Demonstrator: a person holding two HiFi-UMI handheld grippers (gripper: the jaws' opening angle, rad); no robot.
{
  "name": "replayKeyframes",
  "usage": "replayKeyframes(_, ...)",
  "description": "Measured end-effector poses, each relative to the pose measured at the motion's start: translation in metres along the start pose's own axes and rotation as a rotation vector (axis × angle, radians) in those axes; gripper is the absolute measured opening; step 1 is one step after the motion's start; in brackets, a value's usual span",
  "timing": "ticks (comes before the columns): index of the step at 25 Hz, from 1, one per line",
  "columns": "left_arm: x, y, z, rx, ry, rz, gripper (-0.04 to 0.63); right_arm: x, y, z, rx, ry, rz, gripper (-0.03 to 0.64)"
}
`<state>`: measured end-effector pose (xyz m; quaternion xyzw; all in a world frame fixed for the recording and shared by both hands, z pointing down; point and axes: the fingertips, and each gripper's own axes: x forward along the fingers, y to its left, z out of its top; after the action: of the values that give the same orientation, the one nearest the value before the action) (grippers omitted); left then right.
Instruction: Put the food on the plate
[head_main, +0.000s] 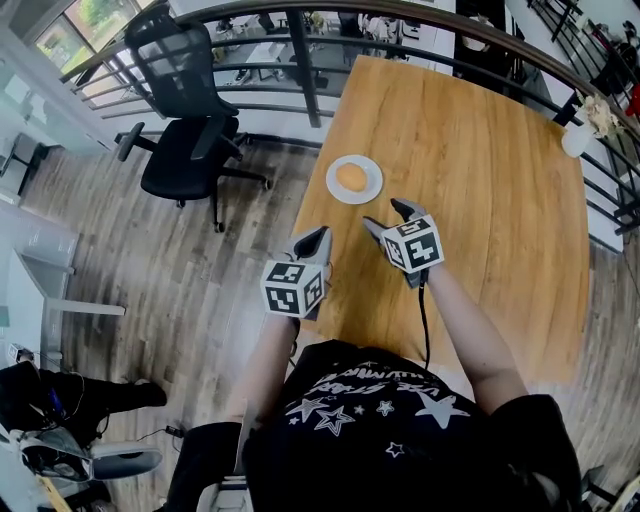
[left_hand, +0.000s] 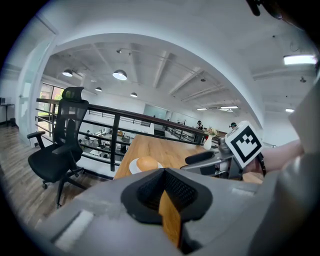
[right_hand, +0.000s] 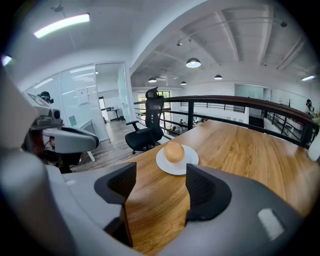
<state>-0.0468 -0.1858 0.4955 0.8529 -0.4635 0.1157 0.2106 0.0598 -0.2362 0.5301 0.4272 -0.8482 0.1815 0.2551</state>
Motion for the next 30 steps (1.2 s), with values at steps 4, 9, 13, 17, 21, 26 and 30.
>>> replayKeyframes(4, -0.01, -0.024, -0.01, 0.0, -0.002, 0.004, 0.002, -0.023, 0.006, -0.013, 0.015, -0.01, 0.021, 0.302)
replayKeyframes(9, -0.023, -0.053, -0.025, 0.006, -0.002, 0.007, 0.002, -0.053, 0.014, -0.035, 0.034, -0.014, 0.05, 0.278)
replayKeyframes(13, -0.036, -0.077, -0.032, 0.009, -0.002, 0.007, 0.002, -0.08, 0.02, -0.048, 0.036, -0.023, 0.05, 0.245)
replayKeyframes(17, -0.045, -0.1, -0.044, 0.009, 0.0, 0.001, 0.002, -0.102, 0.021, -0.067, 0.049, -0.024, 0.047, 0.23)
replayKeyframes(21, -0.052, -0.13, -0.054, 0.014, 0.006, -0.012, 0.002, -0.132, 0.015, -0.082, 0.07, -0.041, 0.036, 0.206)
replayKeyframes(26, -0.053, -0.157, -0.058, 0.036, -0.002, -0.018, 0.002, -0.165, 0.007, -0.102, 0.081, -0.06, 0.029, 0.196)
replayKeyframes(30, -0.063, -0.177, -0.064, 0.045, -0.006, -0.03, 0.002, -0.19, 0.012, -0.115, 0.072, -0.082, 0.017, 0.169)
